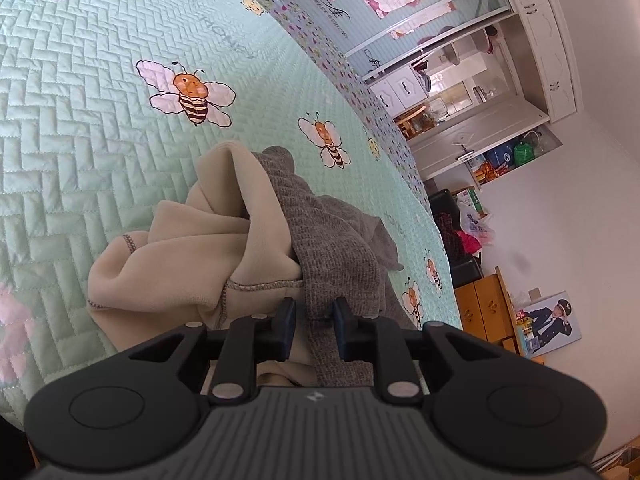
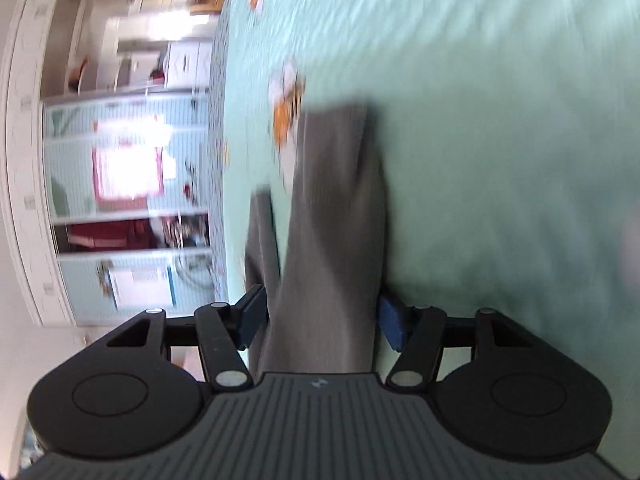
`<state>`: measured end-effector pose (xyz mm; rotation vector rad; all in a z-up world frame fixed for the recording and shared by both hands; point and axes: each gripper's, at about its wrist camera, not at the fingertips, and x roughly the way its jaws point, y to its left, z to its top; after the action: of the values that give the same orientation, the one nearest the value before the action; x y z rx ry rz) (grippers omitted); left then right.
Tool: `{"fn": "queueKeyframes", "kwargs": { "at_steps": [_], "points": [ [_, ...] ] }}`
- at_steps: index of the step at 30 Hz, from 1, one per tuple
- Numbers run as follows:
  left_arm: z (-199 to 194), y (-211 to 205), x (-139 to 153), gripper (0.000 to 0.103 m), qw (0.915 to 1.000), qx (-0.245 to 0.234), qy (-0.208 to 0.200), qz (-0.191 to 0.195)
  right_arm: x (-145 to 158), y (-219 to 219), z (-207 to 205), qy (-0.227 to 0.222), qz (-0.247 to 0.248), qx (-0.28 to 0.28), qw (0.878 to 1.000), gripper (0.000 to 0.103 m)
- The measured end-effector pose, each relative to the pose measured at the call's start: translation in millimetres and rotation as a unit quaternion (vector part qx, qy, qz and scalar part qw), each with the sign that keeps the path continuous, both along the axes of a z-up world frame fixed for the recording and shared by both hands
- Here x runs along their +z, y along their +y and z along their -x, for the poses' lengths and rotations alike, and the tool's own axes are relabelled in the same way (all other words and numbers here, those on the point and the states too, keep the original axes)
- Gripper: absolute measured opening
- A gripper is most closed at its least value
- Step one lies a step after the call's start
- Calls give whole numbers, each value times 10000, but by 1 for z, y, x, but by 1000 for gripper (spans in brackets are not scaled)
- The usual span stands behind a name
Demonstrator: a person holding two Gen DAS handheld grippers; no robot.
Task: Fold clothes
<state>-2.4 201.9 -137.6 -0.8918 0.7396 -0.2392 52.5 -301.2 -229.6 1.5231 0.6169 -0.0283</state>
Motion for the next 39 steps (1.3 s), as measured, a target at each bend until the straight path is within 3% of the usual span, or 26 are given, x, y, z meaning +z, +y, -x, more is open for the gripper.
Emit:
{"fn": "queueKeyframes", "kwargs": {
  "at_steps": [2, 5, 7, 10, 12, 16, 20, 22, 24, 26, 28, 31, 32, 33, 36, 39],
  "points": [
    [-2, -3, -1, 22, 10000, 0, 58, -25, -2, -9, -13, 3, 185, -71, 9998, 62],
    [-5, -10, -3, 33, 9998, -12, 163, -110, 0, -7, -35, -134, 666, 72, 9977, 60],
    [-7, -16, -4, 37, 9995, -69, 240, -197, 2, -5, -45, -156, 876, 365, 9954, 25],
    [-11, -24, -2, 35, 9987, -125, 273, -411, 16, -5, -35, -206, 1315, 505, 9898, 13],
    [-11, -25, 5, 15, 9982, -41, 126, -578, 31, -11, -20, -337, 1601, 382, 9858, 11],
    [-10, -18, 23, 14, 9966, 188, -187, -784, 51, -42, 15, -506, 1903, -90, 9804, 11],
    [-11, -16, 22, 15, 9978, 114, -114, -648, 51, -77, 32, -471, 2005, -455, 9775, 11],
    [-9, -22, 20, 20, 9979, 105, -35, -643, 43, -79, 37, -305, 1957, -320, 9797, 17],
    [-6, -26, 18, 39, 9981, 94, 4, -607, 40, -76, 44, -204, 2085, -259, 9775, 22],
    [0, -27, 21, 48, 9986, 63, -27, -522, 49, -69, 51, -233, 2415, -265, 9698, 29],
    [6, -26, 25, 55, 9987, 32, -49, -502, 65, -61, 58, -359, 2879, -344, 9564, 41],
    [13, -24, 26, 58, 9988, 34, -27, -487, 98, -52, 64, -531, 3818, -554, 9210, 42],
    [13, -25, 24, 61, 9989, 41, 26, -458, 106, -49, 62, -697, 3865, -421, 9187, 43],
    [13, -27, 20, 64, 9991, 47, 94, -416, 110, -44, 60, -887, 3772, -172, 9217, 44],
    [11, -39, 9, 65, 9993, -85, 257, -275, 97, -15, 43, -1139, 2928, 1082, 9432, 66],
    [10, -58, 6, 65, 9981, -356, 281, -409, 66, 32, 27, -864, 2361, 1830, 9504, 66]
  ]
}}
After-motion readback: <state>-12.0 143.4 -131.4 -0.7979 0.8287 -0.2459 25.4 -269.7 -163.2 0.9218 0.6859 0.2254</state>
